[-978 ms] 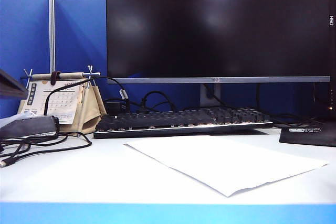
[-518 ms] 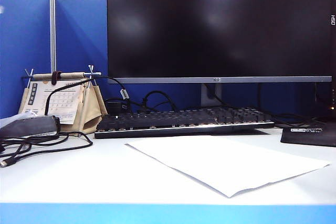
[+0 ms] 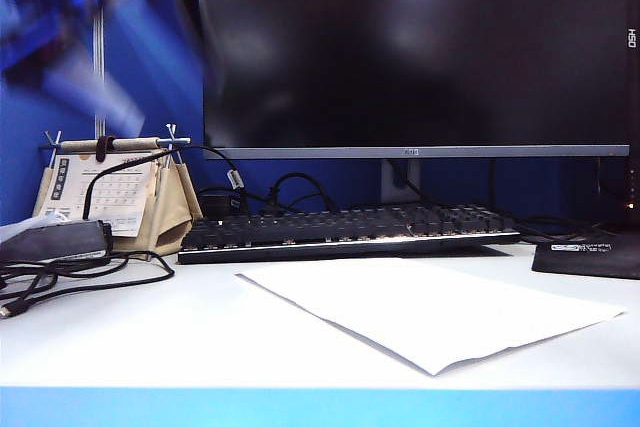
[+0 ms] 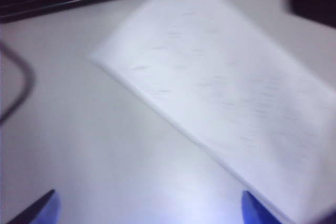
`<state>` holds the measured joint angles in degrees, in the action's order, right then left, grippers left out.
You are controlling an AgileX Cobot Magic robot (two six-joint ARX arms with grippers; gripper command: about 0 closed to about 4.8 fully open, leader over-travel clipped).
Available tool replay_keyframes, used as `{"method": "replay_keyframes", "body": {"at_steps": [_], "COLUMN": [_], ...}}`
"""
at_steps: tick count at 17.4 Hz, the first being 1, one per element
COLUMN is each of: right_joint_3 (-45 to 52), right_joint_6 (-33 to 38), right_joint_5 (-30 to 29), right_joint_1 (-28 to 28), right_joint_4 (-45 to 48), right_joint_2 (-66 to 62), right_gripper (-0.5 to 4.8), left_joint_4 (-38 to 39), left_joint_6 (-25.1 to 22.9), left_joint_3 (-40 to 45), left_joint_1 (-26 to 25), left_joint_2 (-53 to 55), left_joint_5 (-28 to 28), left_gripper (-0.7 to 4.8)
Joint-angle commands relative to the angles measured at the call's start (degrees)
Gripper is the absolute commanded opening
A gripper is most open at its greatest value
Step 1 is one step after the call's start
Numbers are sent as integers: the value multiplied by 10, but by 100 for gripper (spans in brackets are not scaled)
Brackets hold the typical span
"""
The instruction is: Put a wrinkled paper upside down.
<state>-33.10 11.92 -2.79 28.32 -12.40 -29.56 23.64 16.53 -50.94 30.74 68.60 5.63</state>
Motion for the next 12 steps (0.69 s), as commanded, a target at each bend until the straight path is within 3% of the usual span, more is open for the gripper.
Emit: {"method": "replay_keyframes", "body": {"at_steps": [1,2,6,9,12], "right_joint_3": [-32,-35,-34,-34,-34], "right_joint_6": [2,8,18,18,18], "right_joint_5": [-88,-119,-201,-201,-201], "right_joint_1": [-24,-37,-90,-113,-129], "right_joint_4": [5,20,33,37,36], "right_joint_2": [-77,-102,-135,-134,-138], "right_gripper": [5,5,4,4,4], "left_joint_4": [-66,-107,-263,-269,-217], "left_joint_6": [37,57,214,217,220], "left_joint_3": [-6,-6,-6,-6,-5], "left_joint_1": [-9,-9,-9,-9,-9], "left_joint_2": [37,39,39,39,40], "left_joint_5": [-22,-19,0,49,46], "left_gripper": [465,465,461,461,462]}}
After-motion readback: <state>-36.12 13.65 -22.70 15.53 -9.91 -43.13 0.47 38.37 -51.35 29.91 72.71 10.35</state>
